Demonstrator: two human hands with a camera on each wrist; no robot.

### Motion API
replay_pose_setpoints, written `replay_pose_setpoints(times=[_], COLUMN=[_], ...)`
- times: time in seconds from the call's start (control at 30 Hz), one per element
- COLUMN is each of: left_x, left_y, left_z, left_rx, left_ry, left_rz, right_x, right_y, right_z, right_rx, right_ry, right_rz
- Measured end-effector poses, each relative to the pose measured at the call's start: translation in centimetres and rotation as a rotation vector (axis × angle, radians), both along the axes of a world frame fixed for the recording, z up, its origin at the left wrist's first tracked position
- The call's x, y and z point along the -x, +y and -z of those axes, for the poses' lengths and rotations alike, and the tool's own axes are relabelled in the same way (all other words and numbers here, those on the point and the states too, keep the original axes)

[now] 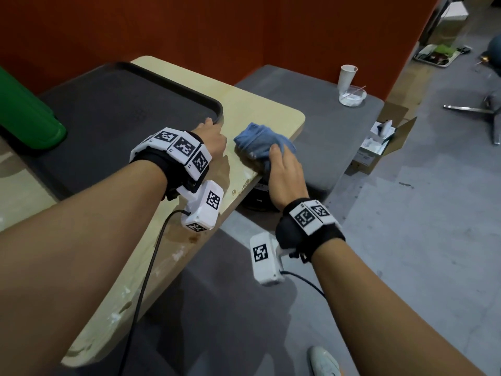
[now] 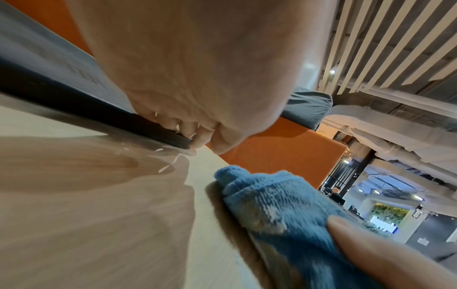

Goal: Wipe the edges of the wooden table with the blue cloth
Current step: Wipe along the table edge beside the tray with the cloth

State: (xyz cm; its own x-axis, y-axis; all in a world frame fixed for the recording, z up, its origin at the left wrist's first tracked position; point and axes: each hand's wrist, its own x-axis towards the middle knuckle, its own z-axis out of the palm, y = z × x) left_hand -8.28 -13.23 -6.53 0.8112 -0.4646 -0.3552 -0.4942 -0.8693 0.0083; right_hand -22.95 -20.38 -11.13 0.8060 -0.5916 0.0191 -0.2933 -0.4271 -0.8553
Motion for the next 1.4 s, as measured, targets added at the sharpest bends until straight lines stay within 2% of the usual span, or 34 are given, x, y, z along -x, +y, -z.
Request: replay_pose_setpoints(times=[0.1, 0.2, 0.3, 0.37, 0.47, 0.83, 0.97, 1.0, 1.17, 1.3, 1.4], left_x=[-0.4, -0.6, -0.6, -0.8, -0.6, -0.5, -0.6, -0.5, -0.2, -0.5, -0.6], left_y=[0.0, 0.2, 1.3, 2.3, 3.6, 4.0, 4.0, 4.0, 4.1, 3.9, 4.0], left_z=[0.1, -0.1, -1.1, -0.9, 0.2, 0.7, 0.4, 0.3, 0.2, 0.2, 0.1], left_rx=[0.082, 0.108, 0.168, 0.151, 0.065, 0.052, 0.044, 0.043, 0.040, 0.051, 0.033], left_ry=[0.018, 0.040, 0.007, -0.063, -0.053, -0.060, -0.019, -0.014, -0.028, 0.005, 0.009], left_rz=[0.028, 0.007, -0.038, -0.076, -0.121, -0.104, -0.106, -0.112, -0.134, -0.122, -0.108], right_x=[1.1, 1.6, 1.6, 1.7, 1.8, 0.9, 2.3, 2.4, 0.8, 2.2, 2.8], right_y=[1.9, 2.3, 1.9, 2.1, 2.7, 1.8, 3.8, 3.9, 2.1, 5.1, 6.3], right_z=[0.6, 0.4, -0.1, 0.0, 0.2, 0.5, 0.6, 0.7, 0.5, 1.0, 1.4], right_rx=[0.028, -0.155, -0.210, -0.234, -0.267, -0.183, -0.073, -0.068, -0.095, -0.053, -0.058], right_ry=[-0.013, -0.199, -0.202, -0.200, -0.222, -0.219, -0.118, -0.139, -0.178, -0.147, -0.207], right_rz=[-0.066, -0.003, 0.015, 0.019, 0.026, 0.097, -0.040, -0.036, 0.110, 0.010, -0.010])
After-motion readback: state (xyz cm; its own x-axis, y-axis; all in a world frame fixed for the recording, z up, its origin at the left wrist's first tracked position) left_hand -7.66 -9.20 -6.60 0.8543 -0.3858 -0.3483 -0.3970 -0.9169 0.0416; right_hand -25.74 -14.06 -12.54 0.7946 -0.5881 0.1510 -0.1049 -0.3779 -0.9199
